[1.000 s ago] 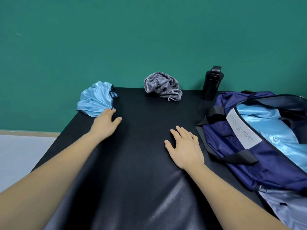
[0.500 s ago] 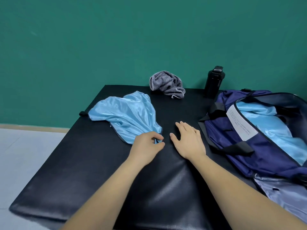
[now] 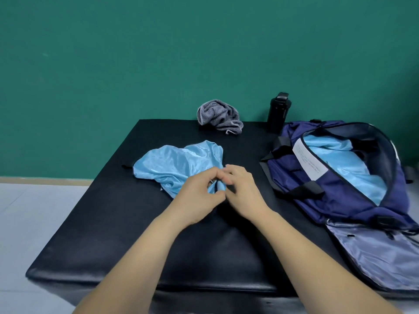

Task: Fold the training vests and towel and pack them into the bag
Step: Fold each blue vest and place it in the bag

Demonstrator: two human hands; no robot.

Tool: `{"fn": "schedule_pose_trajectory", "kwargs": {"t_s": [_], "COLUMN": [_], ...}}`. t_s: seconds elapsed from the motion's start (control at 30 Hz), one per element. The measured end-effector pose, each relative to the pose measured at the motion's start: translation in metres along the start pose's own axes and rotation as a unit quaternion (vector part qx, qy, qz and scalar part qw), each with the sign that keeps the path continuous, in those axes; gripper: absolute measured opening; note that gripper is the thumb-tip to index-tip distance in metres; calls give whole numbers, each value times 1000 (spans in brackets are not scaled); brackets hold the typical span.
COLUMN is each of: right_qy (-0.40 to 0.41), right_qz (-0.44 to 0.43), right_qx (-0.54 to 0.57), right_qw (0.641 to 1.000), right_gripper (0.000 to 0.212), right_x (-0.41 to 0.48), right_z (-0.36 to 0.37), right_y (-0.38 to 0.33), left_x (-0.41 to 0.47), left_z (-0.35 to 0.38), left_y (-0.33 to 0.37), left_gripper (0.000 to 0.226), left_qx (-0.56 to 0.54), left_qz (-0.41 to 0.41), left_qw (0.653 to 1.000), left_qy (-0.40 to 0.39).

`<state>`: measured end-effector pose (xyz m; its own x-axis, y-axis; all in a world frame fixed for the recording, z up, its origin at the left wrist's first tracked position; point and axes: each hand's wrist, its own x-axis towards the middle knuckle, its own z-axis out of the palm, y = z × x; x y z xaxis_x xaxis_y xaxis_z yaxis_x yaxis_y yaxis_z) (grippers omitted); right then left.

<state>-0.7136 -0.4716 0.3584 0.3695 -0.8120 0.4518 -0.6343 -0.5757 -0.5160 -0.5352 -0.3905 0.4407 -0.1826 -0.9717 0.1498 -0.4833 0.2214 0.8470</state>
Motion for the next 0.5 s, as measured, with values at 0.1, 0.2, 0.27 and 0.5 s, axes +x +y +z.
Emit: {"fn": "schedule_pose_trajectory", "kwargs": {"t_s": [0.1,0.2,0.27,0.5], "right_qy": [1,57,51,154], "right_qz": [27,54,69,116], "right_qx": [9,31,59,-33], "right_qw": [1000,996,995,981], "right_gripper": [17,25,27,18], "right_x": [5,1,-7,-14], "right_z": [-15,-34,-47,-82], "right_y": [-18,-28,-33,-27], "left_x": [-1,0,4,11], "left_z": [-8,-21,-28,-34], "left_y": [4,1,-5,-24], "left_gripper": [30,36,42,40], "left_qx": [-31,-47,-53,-40], "left_qz": [15,33,48,24], "left_qw": [998,989,981,966], "left_qy": [58,138,180,254]}}
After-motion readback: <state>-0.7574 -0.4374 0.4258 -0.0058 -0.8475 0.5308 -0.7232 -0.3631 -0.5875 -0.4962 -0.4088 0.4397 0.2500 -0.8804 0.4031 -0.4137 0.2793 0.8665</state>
